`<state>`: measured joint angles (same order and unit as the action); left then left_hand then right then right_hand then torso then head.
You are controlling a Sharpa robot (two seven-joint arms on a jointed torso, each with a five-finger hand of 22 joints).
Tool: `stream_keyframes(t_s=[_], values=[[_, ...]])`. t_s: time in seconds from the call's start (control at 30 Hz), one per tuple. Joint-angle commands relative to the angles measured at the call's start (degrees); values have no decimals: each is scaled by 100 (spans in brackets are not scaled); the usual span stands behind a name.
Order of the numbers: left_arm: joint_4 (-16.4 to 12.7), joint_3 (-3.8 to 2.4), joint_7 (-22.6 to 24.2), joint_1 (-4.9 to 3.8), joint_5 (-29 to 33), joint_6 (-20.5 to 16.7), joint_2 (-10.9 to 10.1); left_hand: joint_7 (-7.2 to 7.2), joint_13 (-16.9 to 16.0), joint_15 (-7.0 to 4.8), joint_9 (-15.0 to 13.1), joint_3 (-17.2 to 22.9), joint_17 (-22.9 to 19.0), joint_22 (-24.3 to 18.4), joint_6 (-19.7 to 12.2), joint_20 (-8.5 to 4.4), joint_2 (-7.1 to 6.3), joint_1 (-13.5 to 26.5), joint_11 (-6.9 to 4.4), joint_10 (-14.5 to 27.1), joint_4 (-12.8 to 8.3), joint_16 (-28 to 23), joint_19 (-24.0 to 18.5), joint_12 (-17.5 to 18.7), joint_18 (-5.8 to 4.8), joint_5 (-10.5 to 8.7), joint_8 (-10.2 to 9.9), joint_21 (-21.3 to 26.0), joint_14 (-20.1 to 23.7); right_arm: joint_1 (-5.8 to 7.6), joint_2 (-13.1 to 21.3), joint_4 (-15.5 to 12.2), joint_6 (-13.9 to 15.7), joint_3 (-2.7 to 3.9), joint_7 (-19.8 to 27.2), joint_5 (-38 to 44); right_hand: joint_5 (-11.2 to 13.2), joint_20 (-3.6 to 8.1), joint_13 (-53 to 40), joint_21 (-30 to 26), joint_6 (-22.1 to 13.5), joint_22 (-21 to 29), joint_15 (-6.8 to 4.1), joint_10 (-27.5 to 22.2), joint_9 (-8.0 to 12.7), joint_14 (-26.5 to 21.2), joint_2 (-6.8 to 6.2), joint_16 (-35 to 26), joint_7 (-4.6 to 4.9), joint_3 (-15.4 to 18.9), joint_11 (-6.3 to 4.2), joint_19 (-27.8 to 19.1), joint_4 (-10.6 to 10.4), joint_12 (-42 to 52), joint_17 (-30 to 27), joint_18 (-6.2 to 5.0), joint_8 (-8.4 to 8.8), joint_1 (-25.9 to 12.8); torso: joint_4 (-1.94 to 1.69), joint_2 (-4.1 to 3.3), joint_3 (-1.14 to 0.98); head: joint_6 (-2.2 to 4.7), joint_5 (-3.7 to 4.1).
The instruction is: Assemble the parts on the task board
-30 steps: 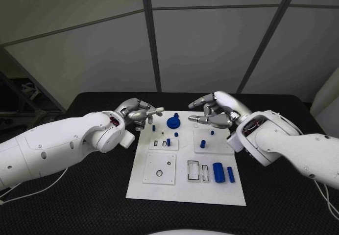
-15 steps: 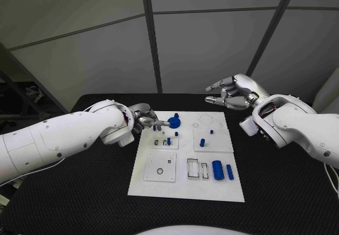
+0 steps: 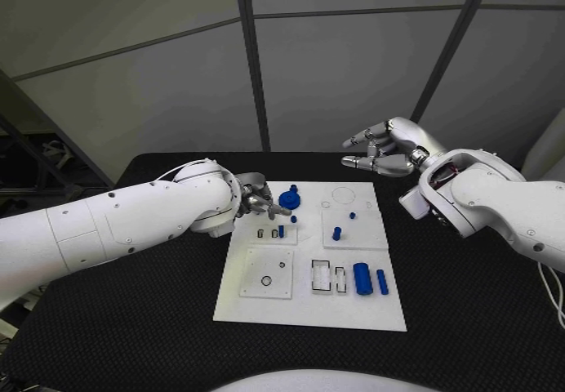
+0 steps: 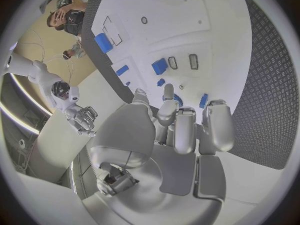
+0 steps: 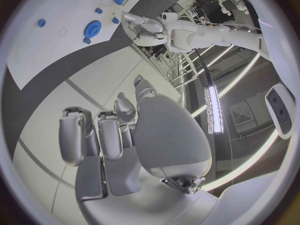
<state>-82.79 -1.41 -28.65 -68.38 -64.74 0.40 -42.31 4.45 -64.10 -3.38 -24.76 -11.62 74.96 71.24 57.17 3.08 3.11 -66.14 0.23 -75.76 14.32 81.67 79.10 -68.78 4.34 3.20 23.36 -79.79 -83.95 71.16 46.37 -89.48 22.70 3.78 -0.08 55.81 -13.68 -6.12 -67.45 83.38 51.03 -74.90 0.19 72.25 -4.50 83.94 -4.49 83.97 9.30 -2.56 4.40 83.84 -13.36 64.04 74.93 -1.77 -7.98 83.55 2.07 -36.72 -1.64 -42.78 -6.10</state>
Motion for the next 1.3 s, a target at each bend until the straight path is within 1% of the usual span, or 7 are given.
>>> stream_keyframes(t_s=[0.03, 0.13, 0.33, 0.6, 0.7, 1.0, 1.3], values=[[84, 68, -129, -54, -203, 342, 94, 0, 15, 16, -10, -26, 569, 8, -51, 7, 41, -50, 5, 40, -2, 2, 32, 2, -50, 18, 34, -25, -349, 14, -18, 9, -71, 5, -80, 147, -37, 27, 11, -41, 40, -320, -43, -36, 6, 366, 48, -29, 2, 9, -18, -23, 24, -23, 629, -96, -24, -15, -3, -15, 6, -29, -2], [153, 130, -139, -87, -241, 441, 166, 2, 19, 17, -14, -26, 565, 17, -57, 7, 44, -55, 6, 44, -3, -1, 37, 6, -52, 19, 33, -29, -348, 14, -28, 19, -75, 5, -92, 152, -37, 27, 11, -41, 40, -320, -43, -36, 6, 366, 48, -29, 2, 9, -18, -23, 24, -23, 629, -96, -24, -15, -2, -18, 8, -53, -11], [240, 170, -150, -110, -310, 555, 250, 4, 14, 18, -20, -25, 564, 52, -68, 9, 52, -61, 8, 44, -2, -2, 55, 2, -59, 19, 31, -48, -347, 14, -33, 28, -81, 5, -105, 156, -41, 28, 20, -49, 41, -309, -43, -39, 7, 364, 50, -37, 2, 15, -19, -28, 19, -30, 620, -99, -24, -25, -4, -18, 11, -83, -15], [271, 184, -161, -119, -333, 709, 327, 6, -11, 24, -57, -14, 570, 94, -78, 15, 85, -106, 12, 38, -13, 4, 75, -14, -66, 33, 41, -70, -348, 14, -58, 46, -92, 4, -110, 157, -49, 28, 21, -54, 45, -302, -43, -36, 8, 363, 54, -43, 1, 19, -19, -30, 15, -28, 613, -100, -26, -33, -2, -18, 11, -128, -54], [265, 185, -162, -119, -335, 756, 343, 5, -15, 24, -69, -10, 571, 109, -75, 16, 95, -120, 11, 38, -18, 5, 81, -17, -68, 36, 48, -77, -349, 14, -66, 55, -95, 4, -110, 157, -49, 28, 22, -54, 45, -302, -43, -36, 8, 363, 54, -43, 1, 19, -19, -31, 15, -28, 613, -100, -26, -33, -12, -16, 15, -138, -48], [280, 190, -164, -120, -337, 845, 380, -11, -59, 18, -140, 5, 579, 157, -42, 18, 129, -176, 0, 13, -39, 13, 102, -51, -75, 56, 96, -102, -352, 13, -94, 74, -90, 4, -102, 157, -65, 30, 28, -59, 58, -297, -46, -35, 8, 364, 64, -47, -2, 18, -23, -31, 19, -30, 612, -101, -34, -27, 4, -18, 15, -166, -43], [287, 205, -165, -120, -337, 915, 411, -30, -91, 5, -241, 41, 580, 194, -31, 10, 166, -271, -17, -6, -92, 15, 113, -72, -79, 64, 151, -119, -353, 13, -121, 99, -102, 3, -108, 157, -87, 32, 30, -62, 67, -294, -49, -32, 9, 365, 73, -50, -5, 15, -26, -31, 24, -27, 610, -101, -39, -20, -6, -22, 14, -192, -40]])
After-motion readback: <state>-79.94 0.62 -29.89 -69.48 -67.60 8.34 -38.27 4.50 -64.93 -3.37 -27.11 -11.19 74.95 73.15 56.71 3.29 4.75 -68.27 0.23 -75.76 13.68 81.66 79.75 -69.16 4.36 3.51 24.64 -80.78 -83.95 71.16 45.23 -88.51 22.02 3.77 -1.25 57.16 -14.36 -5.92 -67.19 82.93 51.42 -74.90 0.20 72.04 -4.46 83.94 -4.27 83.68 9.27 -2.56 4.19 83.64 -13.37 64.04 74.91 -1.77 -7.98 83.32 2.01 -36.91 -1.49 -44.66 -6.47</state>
